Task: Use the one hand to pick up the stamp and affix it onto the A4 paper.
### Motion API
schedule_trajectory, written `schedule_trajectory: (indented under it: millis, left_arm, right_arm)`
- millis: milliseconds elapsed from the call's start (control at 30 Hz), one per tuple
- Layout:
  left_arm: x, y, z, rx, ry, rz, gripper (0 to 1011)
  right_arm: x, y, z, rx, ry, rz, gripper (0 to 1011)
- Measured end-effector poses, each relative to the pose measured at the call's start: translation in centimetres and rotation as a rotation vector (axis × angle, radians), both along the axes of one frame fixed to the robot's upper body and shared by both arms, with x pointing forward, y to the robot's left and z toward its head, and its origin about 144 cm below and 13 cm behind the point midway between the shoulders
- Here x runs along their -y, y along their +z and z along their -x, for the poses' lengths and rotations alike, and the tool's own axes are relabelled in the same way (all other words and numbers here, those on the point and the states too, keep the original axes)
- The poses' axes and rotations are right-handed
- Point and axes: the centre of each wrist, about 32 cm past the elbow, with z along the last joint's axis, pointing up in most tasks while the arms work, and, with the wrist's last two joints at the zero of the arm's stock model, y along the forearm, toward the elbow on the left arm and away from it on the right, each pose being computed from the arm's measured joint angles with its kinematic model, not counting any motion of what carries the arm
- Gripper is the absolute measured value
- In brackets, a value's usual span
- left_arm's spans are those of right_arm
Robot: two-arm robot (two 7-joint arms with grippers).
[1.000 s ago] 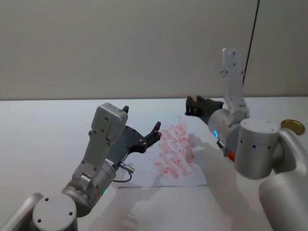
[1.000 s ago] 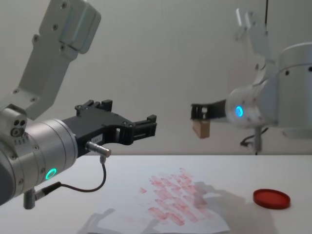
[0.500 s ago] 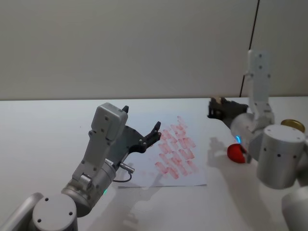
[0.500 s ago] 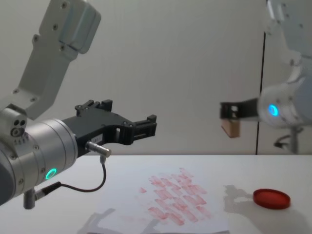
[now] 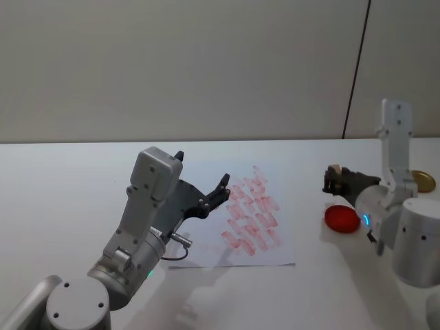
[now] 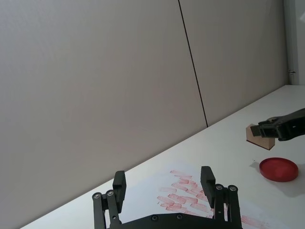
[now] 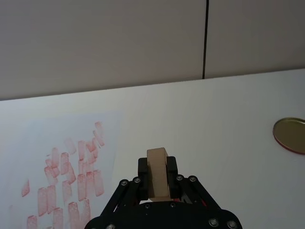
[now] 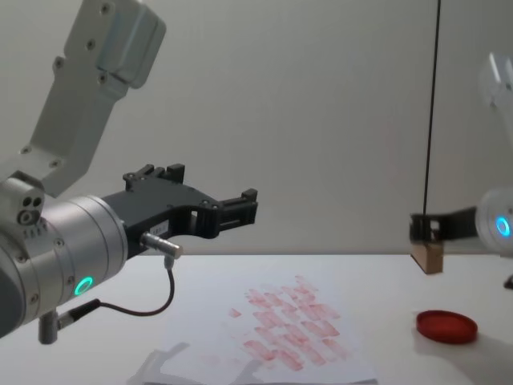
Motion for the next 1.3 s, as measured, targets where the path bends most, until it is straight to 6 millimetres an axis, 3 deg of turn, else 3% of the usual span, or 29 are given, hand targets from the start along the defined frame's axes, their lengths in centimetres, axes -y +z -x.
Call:
schedule_trajectory:
  millis: [433, 1300]
  left_arm:
    - [0.0, 0.0, 0.0, 0.0, 0.0, 0.0, 993]
    - [0.0, 0.0, 0.0, 0.0, 0.0, 0.0, 993]
  right_arm:
    - [1.2, -2.0, -0.6, -0.068, -0.002, -0.022, 221]
    - [1.7, -1.7, 0.6, -0.083, 0.0, -0.056, 222]
